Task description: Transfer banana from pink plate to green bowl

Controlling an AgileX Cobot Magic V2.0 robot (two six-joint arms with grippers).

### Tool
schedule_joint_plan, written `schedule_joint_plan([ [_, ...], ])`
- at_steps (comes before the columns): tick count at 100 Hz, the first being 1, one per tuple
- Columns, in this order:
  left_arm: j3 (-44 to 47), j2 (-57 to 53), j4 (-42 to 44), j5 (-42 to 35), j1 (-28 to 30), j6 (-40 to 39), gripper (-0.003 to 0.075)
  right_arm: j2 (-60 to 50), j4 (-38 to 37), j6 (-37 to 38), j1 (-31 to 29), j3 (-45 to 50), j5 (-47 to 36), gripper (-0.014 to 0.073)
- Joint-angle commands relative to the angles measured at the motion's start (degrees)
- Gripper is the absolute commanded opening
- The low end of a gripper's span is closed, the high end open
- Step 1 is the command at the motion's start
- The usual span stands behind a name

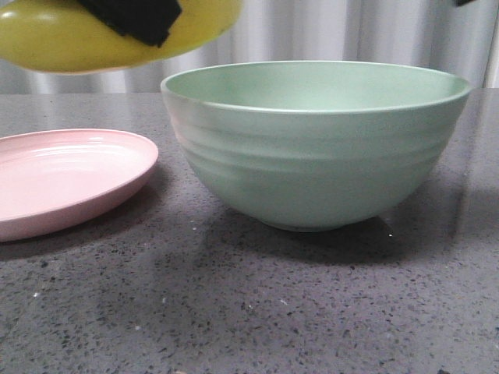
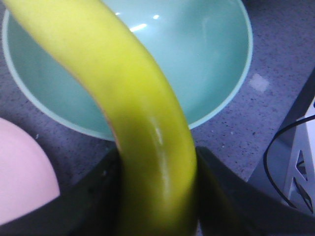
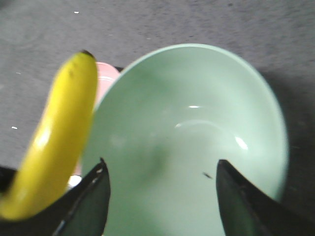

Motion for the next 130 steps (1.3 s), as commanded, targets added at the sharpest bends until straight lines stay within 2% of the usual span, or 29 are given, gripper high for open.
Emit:
schedule_joint_plan([
  [1, -2.1, -1.27, -1.68, -4.81, -2.09, 0.3, 0.0176, 2.48, 5.55, -1.18, 1.81, -3.35, -4.02, 0.0405],
  [35, -2.1, -0.48, -1.81, -8.53, -5.87, 0.3, 0.0176, 8.52, 10.76, -1.18, 9.61, -6.4, -9.9, 0.0405],
  [77, -2.1, 0.95, -3.41, -8.67, -5.9, 0.3, 0.0176, 10.35, 10.9, -1.21, 10.7, -6.63, -11.34, 0.0393],
  [89, -2.1, 0.95, -3.61, -8.99, -5.9, 1.41, 0.0176, 10.69, 10.54, -1.21, 10.7, -6.63, -11.57, 0.0317],
  [111, -2.1, 0.95, -3.84, -9.46, -5.9, 3.39, 0.0188, 10.78, 10.13, -1.31, 10.7, -6.63, -11.57, 0.0094],
  [122, -2.1, 0.95, -3.84, -9.84, -5.9, 4.57, 0.026, 10.78, 9.39, -1.31, 10.7, -6.63, -11.57, 0.0006],
  [130, -2.1, 0.95, -3.71, -9.92, -5.9, 4.57, 0.0328, 10.78, 9.27, -1.31, 10.7, -6.63, -11.57, -0.0027],
])
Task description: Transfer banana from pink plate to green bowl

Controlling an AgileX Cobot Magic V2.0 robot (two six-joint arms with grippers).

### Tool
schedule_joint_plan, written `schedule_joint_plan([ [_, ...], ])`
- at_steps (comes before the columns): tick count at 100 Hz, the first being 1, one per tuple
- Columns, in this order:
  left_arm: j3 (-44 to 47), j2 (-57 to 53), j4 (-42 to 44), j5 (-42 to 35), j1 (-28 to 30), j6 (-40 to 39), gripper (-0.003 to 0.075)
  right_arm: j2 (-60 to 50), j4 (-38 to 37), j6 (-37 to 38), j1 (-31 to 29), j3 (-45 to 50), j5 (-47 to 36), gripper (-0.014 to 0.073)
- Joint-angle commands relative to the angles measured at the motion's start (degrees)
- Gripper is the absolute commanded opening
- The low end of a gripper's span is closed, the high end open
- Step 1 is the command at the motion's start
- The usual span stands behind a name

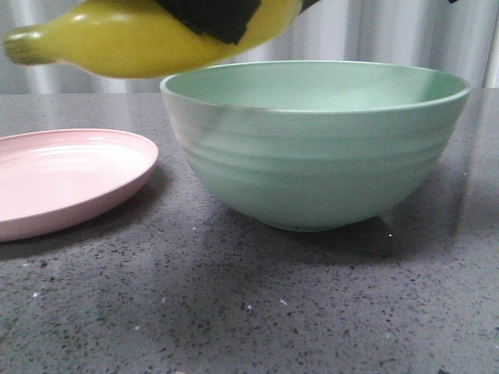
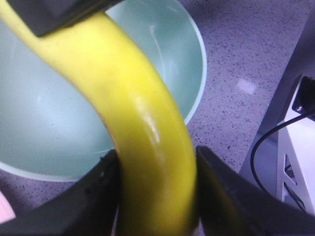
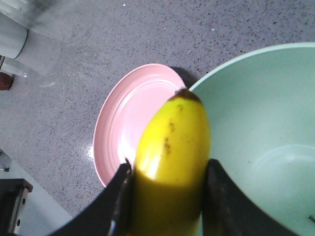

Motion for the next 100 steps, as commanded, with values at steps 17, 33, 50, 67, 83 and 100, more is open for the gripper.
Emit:
schedule_joint_plan([
  [17, -2.1, -1.18, -1.71, -4.79, -0.41, 1.84, 0.0377, -1.29, 0.86, -2.98, 0.08, -2.01, -4.52, -0.0036],
  [33, -2.8, -1.18, -1.71, -4.55, -0.41, 1.84, 0.0377, -2.48, -0.84, -3.65, -0.04, -2.22, -8.72, -0.0036],
  [50, -4.65, -1.18, -1.58, -4.0, -0.41, 1.84, 0.0377, -3.76, -10.82, -3.65, -0.04, -2.22, -15.39, -0.0036],
  [67, -4.76, -1.18, -1.58, -3.91, -0.41, 1.84, 0.0376, -3.66, -20.96, -3.65, -1.22, -2.22, -18.92, -0.0036],
  [83, -4.76, -1.18, -1.58, -3.91, -0.41, 1.84, 0.0376, -1.83, -25.15, -3.65, -2.19, -1.49, -19.01, -0.0036],
  [100, -4.76, -1.18, -1.58, -3.91, -0.41, 1.84, 0.0376, 1.65, -26.38, -3.65, -2.19, -1.34, -18.49, -0.0035],
])
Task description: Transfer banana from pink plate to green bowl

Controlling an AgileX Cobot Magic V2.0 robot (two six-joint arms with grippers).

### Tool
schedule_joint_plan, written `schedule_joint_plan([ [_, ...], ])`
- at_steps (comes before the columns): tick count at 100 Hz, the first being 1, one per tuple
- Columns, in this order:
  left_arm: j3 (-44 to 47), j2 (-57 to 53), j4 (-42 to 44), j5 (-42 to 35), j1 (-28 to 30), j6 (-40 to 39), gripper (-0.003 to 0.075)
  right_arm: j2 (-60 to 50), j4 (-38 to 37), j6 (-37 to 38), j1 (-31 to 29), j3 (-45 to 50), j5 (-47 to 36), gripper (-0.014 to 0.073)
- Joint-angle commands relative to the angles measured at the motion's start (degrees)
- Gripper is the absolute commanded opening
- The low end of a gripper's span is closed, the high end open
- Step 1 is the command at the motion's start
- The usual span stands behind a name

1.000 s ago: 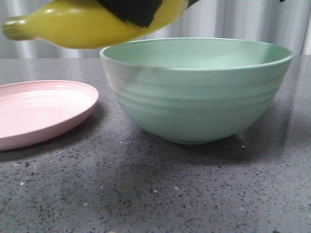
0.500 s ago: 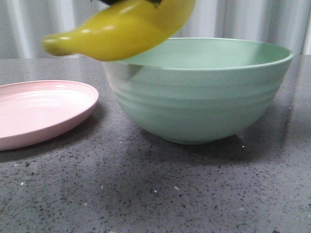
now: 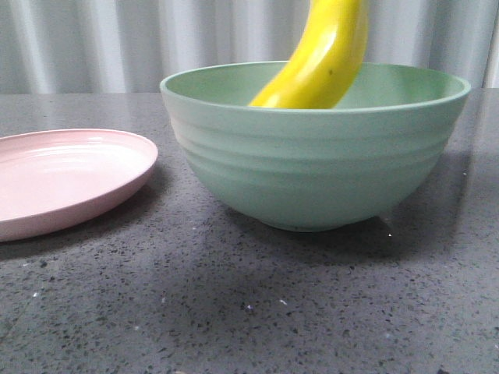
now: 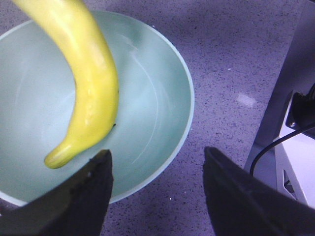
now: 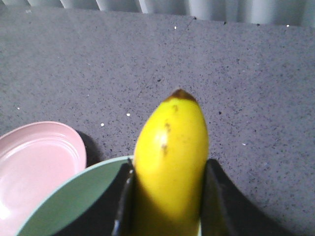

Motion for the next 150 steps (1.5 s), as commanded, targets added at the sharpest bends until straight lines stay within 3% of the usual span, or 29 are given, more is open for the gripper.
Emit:
schedule_joint_plan([
  [1, -1.99, -1.18, -1.32, -2.83, -0.41, 0.09, 0.0376, 0.48, -0.55, -0.76, -0.33, -1.47, -4.07, -0.0035],
  [19, -1.99, -1.18, -1.32, -2.83, -0.41, 0.09, 0.0376, 2.93, -0.55, -0.76, -0.33, -1.47, -3.16, 0.0011],
  [39, -1.99, -1.18, -1.32, -2.83, -0.41, 0.09, 0.0376, 3.05, -0.55, -0.76, -0.33, -1.47, -2.81, 0.0308],
  [46, -1.99, -1.18, -1.32, -2.93, -0.41, 0.09, 0.0376, 3.05, -0.55, -0.76, -0.33, -1.47, -2.81, 0.0374],
  [97, -1.99, -1.18, -1.32, -2.93, -0.41, 0.09, 0.0376, -2.62, -8.89, -0.76, -0.33, -1.57, -2.29, 0.0379],
  [112, -1.99, -1.18, -1.32, -2.93, -0.41, 0.09, 0.0349, -6.49, -9.86, -0.76, -0.33, -1.57, 1.99, 0.0302],
  [137, -1.99, -2.14, -1.32, -3.54, -0.41, 0.09, 0.0055, -11.85, -10.24, -0.76, -0.33, -1.57, 7.62, -0.0023],
  [144, -1.99, -2.89, -1.1, -3.31, -0.41, 0.09, -0.0021, -13.57, -10.84, -0.76, -0.33, -1.57, 9.49, -0.0072],
  [150, -1.99, -3.8, -1.05, -3.3, -0.41, 0.09, -0.002, -15.27, -10.84, -0.76, -0.33, -1.4, 11.15, -0.0071],
])
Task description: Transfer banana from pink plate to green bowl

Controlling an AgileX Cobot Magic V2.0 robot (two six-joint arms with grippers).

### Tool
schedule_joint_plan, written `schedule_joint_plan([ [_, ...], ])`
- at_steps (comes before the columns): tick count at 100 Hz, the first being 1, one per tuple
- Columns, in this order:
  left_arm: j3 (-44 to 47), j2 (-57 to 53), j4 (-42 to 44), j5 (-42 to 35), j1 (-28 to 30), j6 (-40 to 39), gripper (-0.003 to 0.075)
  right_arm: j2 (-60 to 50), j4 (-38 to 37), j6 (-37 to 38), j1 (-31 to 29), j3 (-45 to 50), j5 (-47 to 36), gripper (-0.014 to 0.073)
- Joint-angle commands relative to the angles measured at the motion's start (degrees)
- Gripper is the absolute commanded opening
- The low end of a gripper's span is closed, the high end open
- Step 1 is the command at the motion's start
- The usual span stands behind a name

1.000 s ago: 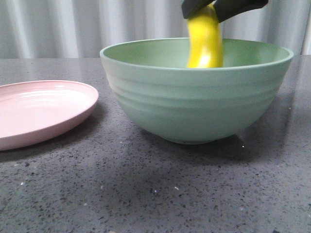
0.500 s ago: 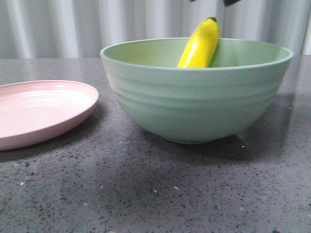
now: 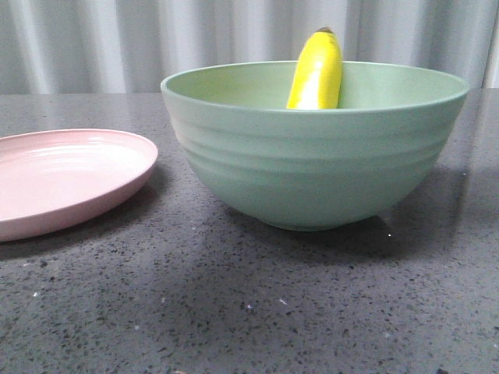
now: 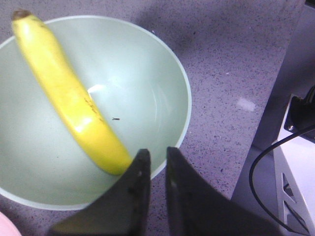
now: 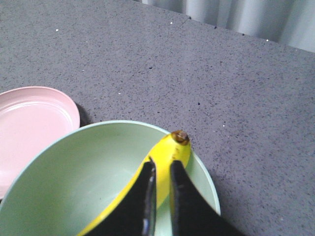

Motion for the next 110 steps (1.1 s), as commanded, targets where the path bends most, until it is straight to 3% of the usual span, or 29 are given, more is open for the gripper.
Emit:
schedule_joint_plan([
  [1, -1.99, -2.63, -1.05, -3.29, -0.41, 0.09, -0.002, -3.53, -0.62, -0.66, -0.33, -1.44, -1.05, -0.0071],
  [36, 2.71, -13.54, -0.96, -5.75, -0.41, 0.23, -0.002, -20.5, -0.62, -0.66, -0.33, 11.3, -6.88, -0.0071],
  [69, 19.91, -36.18, 1.92, -18.17, -0.41, 0.23, -0.002, -40.32, -0.62, -0.66, -0.33, 27.55, -15.97, -0.0071],
  [110, 39.18, -63.53, 1.92, -21.34, -0.41, 0.23, -0.002, -56.57, -0.62, -0.66, -0.33, 40.67, -20.2, -0.0071],
])
